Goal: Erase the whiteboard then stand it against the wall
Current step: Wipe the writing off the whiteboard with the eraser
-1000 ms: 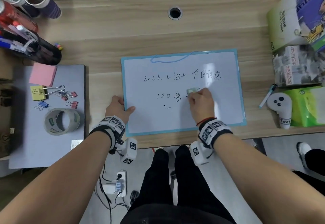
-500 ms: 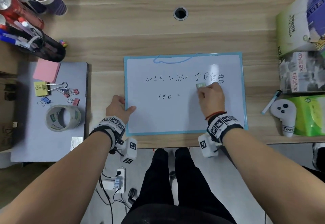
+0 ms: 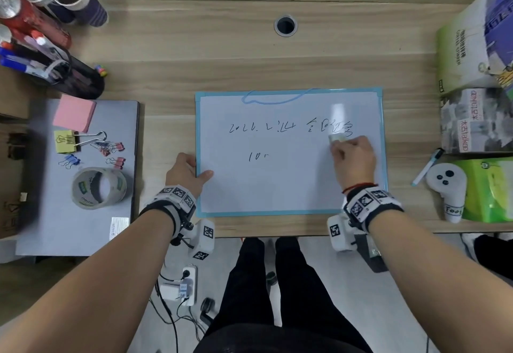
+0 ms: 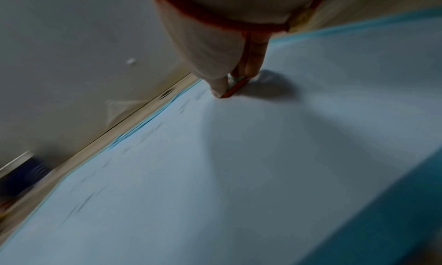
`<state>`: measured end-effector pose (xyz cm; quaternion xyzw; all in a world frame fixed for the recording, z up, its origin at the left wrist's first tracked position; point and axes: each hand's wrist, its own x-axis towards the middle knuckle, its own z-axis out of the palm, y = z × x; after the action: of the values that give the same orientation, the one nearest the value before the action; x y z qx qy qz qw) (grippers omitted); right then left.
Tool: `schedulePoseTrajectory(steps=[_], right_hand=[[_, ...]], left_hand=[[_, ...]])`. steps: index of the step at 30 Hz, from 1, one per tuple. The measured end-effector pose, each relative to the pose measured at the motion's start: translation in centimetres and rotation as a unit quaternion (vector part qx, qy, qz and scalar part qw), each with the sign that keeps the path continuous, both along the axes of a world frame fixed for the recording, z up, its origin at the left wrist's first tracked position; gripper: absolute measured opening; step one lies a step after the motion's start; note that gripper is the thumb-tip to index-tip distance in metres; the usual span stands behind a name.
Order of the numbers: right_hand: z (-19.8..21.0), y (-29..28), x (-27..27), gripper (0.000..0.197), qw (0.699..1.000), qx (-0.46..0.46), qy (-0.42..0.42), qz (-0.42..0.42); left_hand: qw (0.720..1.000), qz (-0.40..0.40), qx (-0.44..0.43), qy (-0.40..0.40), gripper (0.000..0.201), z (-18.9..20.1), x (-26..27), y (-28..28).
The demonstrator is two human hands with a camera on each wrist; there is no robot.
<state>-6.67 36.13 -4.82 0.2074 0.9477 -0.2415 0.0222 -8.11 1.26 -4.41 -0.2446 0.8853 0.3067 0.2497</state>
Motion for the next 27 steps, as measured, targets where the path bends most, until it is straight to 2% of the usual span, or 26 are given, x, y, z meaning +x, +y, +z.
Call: schedulePoseTrajectory(steps=[3,5,8,11,13,15,17,19,22,24,25,27], right_hand=[[0.0,0.4,0.5,0.009,0.999,0.003,0.005,-0.042],[-0.4,-2.7,1.4,0.006,0.999,-0.035,0.012,0.007],[-1.3,-7.5,3.3,0.016,0.987,-0.131,-0.067,0.071],[-1.8,-6.7,3.5,0.018,0.984,-0.129,-0.060,0.107],[-1.5,-3.7,2.7,0.005,0.994,-0.084,0.000,0.076],[-1.2,-0.3,2.2,0.004,0.999,-0.007,0.042,0.024],[-1.0,1.3,2.6,0.009,0.999,0.008,0.024,-0.036],[-0.9,0.4,3.1,0.008,0.999,0.000,0.018,-0.051],[-0.6,-4.7,3.9,0.005,0.997,-0.067,0.022,0.037],[-0.7,-7.3,4.4,0.012,0.986,-0.131,-0.056,0.084],[-0.8,-7.6,4.5,0.015,0.982,-0.134,-0.092,0.101],[-1.3,-6.2,4.2,0.016,0.982,-0.129,-0.092,0.106]], left_hand=[[1.000,0.003,0.002,0.004,0.043,0.0,0.1,0.0],[1.000,0.005,0.000,0.003,0.043,0.1,0.0,0.1],[1.000,0.007,0.002,0.001,0.043,0.2,0.0,0.2],[1.000,0.008,0.003,0.000,0.043,0.1,-0.1,0.2],[1.000,0.007,0.002,-0.001,0.043,0.0,0.0,0.1],[1.000,0.004,0.003,0.001,0.043,-0.2,0.0,0.0],[1.000,0.000,0.002,0.003,0.043,-0.3,0.0,-0.1],[1.000,-0.002,0.000,0.003,0.043,-0.5,0.0,-0.2],[1.000,-0.005,0.002,0.002,0.045,-0.6,0.0,-0.3],[1.000,-0.006,0.001,0.000,0.046,-0.6,-0.1,-0.3],[1.000,-0.007,0.001,0.000,0.046,-0.6,-0.1,-0.4],[1.000,-0.007,0.002,0.001,0.045,-0.6,-0.1,-0.3]])
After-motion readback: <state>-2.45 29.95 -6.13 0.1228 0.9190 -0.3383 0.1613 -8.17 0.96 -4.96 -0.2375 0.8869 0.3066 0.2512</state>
